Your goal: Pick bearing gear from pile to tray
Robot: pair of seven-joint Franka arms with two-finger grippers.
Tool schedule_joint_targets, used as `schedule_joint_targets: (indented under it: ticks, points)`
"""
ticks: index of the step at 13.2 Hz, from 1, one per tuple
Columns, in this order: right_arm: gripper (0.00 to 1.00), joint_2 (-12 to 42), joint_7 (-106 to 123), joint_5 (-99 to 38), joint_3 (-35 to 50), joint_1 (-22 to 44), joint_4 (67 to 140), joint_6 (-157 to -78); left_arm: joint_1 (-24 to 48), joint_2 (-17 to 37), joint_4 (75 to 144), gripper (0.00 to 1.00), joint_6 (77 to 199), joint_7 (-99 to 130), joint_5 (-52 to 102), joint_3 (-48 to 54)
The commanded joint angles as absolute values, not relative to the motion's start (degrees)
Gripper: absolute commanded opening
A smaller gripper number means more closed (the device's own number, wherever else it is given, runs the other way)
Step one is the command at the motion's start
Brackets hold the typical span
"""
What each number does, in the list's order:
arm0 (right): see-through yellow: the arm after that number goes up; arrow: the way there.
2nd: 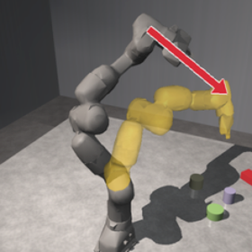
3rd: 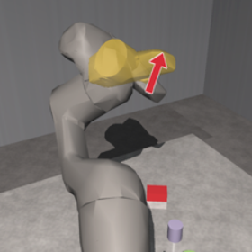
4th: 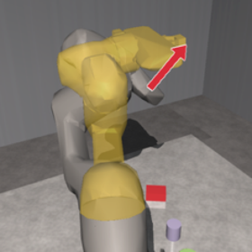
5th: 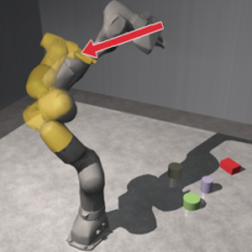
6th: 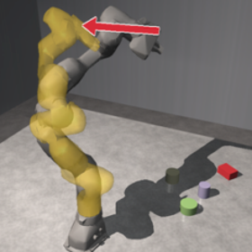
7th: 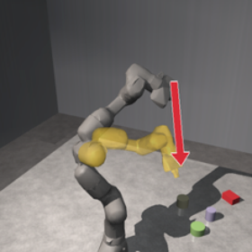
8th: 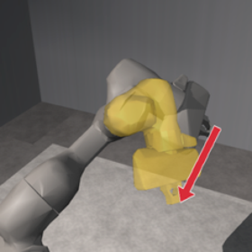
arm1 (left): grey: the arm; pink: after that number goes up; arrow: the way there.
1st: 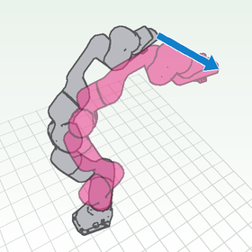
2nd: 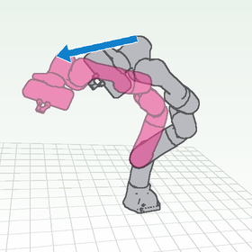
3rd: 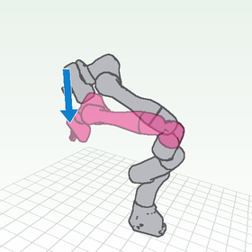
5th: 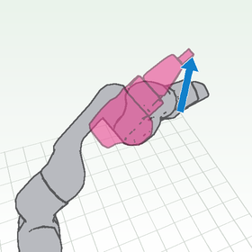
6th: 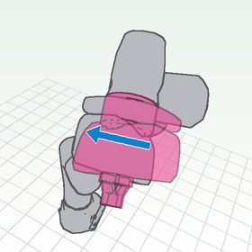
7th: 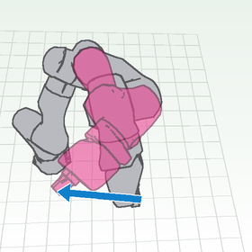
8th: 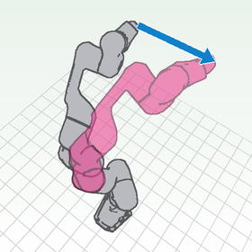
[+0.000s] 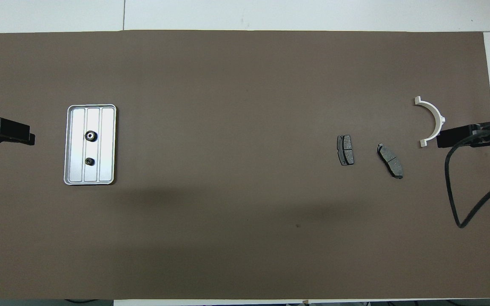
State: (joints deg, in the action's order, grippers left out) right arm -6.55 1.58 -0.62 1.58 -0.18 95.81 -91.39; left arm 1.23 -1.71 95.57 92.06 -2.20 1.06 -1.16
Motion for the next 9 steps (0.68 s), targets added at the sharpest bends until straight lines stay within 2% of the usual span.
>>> schedule_joint_targets:
  ticks: [1,9]
  points:
    - [1.0,-6.9,1.1,-1.9,1.3,-0.4,95.7,-91.4,0.7,-2.5,95.4,1.0,90.6,-2.7,-0.1,-0.5]
    - [1.0,-6.9,1.2,-1.9,1.4,-0.2,95.7,-91.4,0.7,-2.5,95.6,1.0,91.4,-2.7,-0.1,-0.5]
